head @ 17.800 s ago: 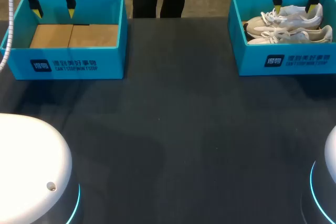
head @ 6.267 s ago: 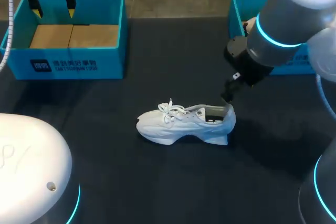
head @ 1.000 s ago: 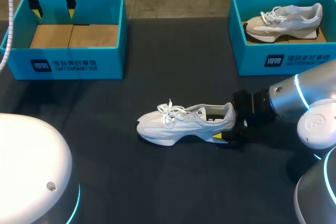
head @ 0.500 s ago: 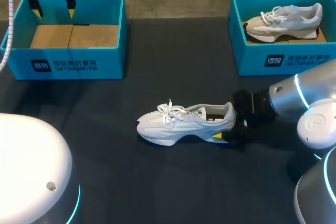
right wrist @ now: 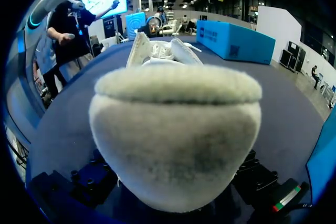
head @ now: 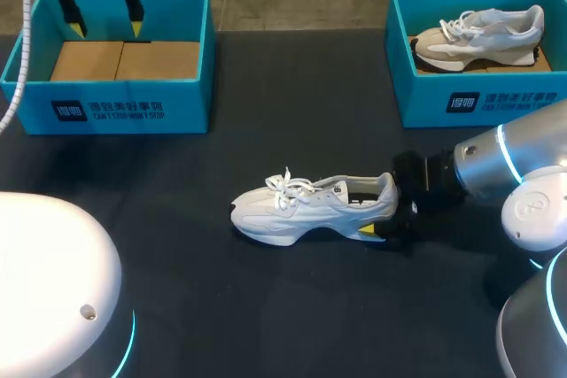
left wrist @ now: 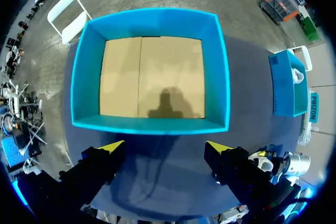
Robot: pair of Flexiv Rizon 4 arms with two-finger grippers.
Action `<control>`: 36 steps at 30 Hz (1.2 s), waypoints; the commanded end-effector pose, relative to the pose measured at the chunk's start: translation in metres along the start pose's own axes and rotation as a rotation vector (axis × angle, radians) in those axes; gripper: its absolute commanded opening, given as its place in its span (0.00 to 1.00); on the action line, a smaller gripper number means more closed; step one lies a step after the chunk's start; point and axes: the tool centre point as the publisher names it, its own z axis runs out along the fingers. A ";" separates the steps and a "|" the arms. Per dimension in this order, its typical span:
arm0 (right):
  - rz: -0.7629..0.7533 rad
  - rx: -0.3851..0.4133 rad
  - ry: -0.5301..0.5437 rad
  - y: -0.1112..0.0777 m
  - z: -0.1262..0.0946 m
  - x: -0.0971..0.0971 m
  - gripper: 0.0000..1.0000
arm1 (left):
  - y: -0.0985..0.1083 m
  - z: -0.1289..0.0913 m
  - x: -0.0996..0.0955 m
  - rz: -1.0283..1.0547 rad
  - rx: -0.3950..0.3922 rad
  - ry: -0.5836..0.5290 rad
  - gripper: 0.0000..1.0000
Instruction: Take the shoe out of the shoebox, open the shoe tongue, remove and reinsert the insole, then place the shoe into the shoebox
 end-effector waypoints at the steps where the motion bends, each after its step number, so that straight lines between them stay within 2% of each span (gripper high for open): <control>1: 0.000 0.002 -0.002 -0.004 0.004 -0.005 0.00 | 0.035 -0.006 0.019 0.001 0.057 -0.013 1.00; 10: 0.000 0.002 -0.002 -0.004 0.004 -0.005 0.00 | 0.075 0.000 0.074 0.026 0.054 -0.043 1.00; 13: 0.000 0.002 -0.002 -0.004 0.004 -0.005 0.00 | 0.084 0.001 0.087 0.027 0.049 -0.041 1.00; 22: 0.000 0.002 -0.002 -0.004 0.004 -0.005 0.00 | 0.112 0.014 0.153 0.096 0.061 -0.045 1.00; 30: 0.000 0.002 -0.002 -0.004 0.004 -0.005 0.00 | 0.134 0.032 0.198 0.086 0.059 0.041 1.00; 36: 0.000 0.002 -0.002 -0.004 0.004 -0.005 0.00 | 0.155 0.048 0.237 0.130 0.054 0.059 1.00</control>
